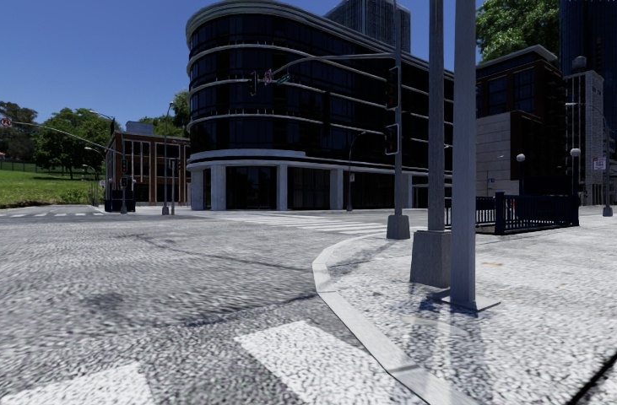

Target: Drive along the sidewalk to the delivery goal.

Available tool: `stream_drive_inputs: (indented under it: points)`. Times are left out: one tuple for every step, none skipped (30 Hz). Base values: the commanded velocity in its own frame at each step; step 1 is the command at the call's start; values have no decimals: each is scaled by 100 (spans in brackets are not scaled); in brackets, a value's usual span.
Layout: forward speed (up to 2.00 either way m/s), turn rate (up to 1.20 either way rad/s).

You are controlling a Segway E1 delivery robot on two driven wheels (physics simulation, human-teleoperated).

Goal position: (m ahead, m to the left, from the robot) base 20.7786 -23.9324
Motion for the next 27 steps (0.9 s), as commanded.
stream_drive_inputs:
  points:
    - [0,0]
    - [0,0]
    - [0,0]
    - [0,0]
    - [0,0]
    - [0,0]
    - [0,0]
    - [0,0]
    - [0,0]
    - [0,0]
    - [0,0]
    - [0,0]
    - [0,0]
    - [0,0]
    - [0,0]
    - [0,0]
    - [0,0]
    - [0,0]
    - [0,0]
    - [0,0]
    - [0,0]
    - [0,0]
    - [0,0]
    - [0,0]
    - [0,0]
    - [0,0]
    - [0,0]
